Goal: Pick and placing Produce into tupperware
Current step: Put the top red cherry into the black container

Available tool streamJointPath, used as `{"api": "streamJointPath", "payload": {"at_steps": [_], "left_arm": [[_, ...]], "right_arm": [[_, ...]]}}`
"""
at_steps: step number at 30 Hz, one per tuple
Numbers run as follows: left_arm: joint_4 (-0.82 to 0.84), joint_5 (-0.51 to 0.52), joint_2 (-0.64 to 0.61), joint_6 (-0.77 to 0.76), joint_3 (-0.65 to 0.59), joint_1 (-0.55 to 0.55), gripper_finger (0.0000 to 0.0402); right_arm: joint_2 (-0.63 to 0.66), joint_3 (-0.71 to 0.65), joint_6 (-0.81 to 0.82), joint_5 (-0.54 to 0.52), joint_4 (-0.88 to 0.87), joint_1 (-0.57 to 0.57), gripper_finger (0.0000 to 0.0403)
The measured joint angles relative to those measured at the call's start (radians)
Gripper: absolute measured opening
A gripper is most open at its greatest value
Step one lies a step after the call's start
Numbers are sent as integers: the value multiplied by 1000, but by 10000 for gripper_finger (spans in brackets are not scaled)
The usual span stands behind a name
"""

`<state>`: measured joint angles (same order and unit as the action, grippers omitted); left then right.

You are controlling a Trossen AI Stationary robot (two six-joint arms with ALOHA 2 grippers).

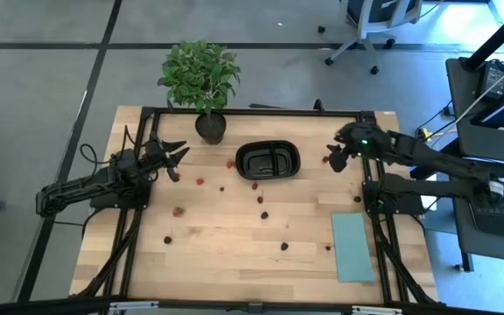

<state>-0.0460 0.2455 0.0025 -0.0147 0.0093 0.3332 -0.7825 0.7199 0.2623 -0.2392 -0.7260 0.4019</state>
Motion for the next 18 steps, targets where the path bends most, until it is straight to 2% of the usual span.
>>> {"api": "streamJointPath", "payload": {"at_steps": [5, 8, 18], "left_arm": [[0, 0, 0, 0, 0, 0, 110], [0, 0, 0, 0, 0, 0, 110], [0, 0, 0, 0, 0, 0, 110]], "right_arm": [[-184, 99, 100, 33, -119, 17, 191], [-270, 133, 100, 66, -154, 32, 191], [-444, 107, 3, 85, -157, 83, 191]]}}
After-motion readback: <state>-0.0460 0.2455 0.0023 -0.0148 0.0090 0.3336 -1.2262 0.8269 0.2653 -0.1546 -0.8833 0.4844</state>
